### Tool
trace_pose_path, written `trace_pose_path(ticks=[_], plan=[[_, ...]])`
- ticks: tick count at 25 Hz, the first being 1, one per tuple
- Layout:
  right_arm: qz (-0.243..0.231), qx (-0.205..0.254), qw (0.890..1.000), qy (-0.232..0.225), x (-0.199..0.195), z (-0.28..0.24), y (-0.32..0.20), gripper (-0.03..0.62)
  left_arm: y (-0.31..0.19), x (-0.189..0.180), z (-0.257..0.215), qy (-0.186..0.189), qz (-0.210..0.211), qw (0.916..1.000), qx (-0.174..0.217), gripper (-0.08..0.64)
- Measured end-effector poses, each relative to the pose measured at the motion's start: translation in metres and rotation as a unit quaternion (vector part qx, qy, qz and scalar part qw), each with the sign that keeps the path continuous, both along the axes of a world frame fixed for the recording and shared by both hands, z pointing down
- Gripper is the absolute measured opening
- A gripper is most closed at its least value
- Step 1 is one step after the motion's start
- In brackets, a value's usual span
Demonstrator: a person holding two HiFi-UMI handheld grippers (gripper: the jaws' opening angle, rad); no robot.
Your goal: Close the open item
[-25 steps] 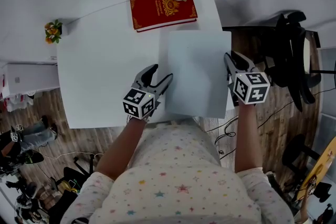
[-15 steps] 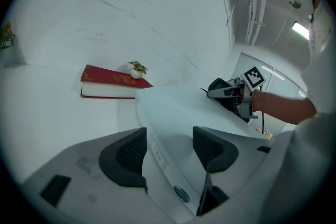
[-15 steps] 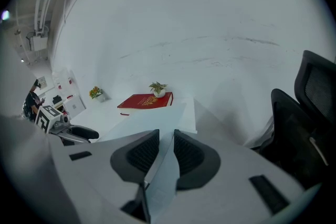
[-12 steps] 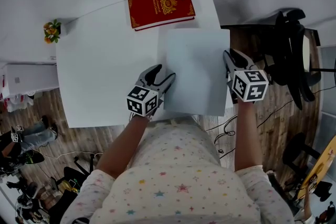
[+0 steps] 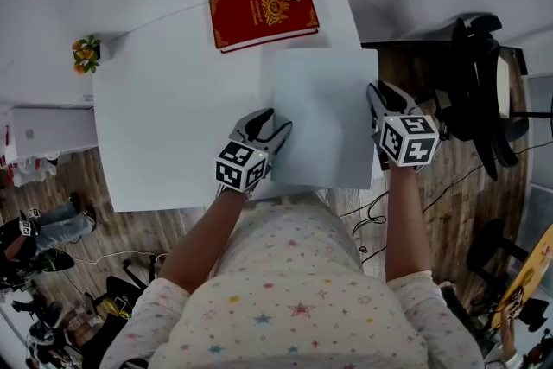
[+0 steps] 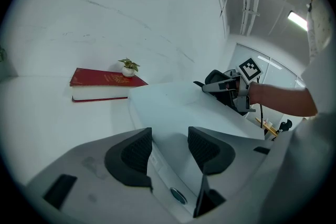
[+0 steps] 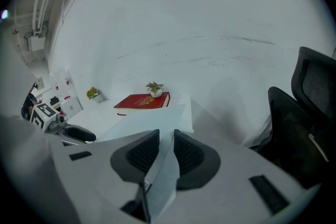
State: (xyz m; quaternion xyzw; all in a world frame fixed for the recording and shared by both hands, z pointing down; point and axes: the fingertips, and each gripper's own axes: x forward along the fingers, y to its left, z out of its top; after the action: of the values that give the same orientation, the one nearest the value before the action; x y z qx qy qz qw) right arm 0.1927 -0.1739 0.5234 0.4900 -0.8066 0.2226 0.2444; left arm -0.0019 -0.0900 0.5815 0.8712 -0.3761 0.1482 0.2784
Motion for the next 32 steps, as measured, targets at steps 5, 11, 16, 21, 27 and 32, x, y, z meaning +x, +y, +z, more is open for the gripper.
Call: trace_pose_path(ticks=[5,11,16,21,27,32], plan=[[0.014,-0.013,0.999,-0.032,0.004,0.005,0.001,0.084,0.000,0.002,0.002,-0.019,0.006,0.9998,0.004,0.207],[0.024,-0.018,0.998,-0.057,0.010,0.015,0.003,0.080,0.000,0.005,0.005,-0.040,0.011,0.9990,0.013,0.207],[0.036,-0.022,0.997,-0.059,0.018,0.023,0.007,0.077,-0.001,0.007,0.005,-0.050,0.012,0.9985,0.018,0.207],[0.051,-0.028,0.997,-0.057,0.033,0.027,0.018,0.077,-0.001,0.007,0.005,-0.053,0.013,0.9983,0.018,0.207],[0.058,-0.040,0.996,-0.057,0.040,0.038,0.039,0.080,-0.001,0.007,0.006,-0.060,0.013,0.9978,0.022,0.207],[0.058,-0.049,0.996,-0.048,0.033,0.050,0.050,0.123,-0.001,0.006,0.008,-0.071,0.016,0.9971,0.021,0.207]])
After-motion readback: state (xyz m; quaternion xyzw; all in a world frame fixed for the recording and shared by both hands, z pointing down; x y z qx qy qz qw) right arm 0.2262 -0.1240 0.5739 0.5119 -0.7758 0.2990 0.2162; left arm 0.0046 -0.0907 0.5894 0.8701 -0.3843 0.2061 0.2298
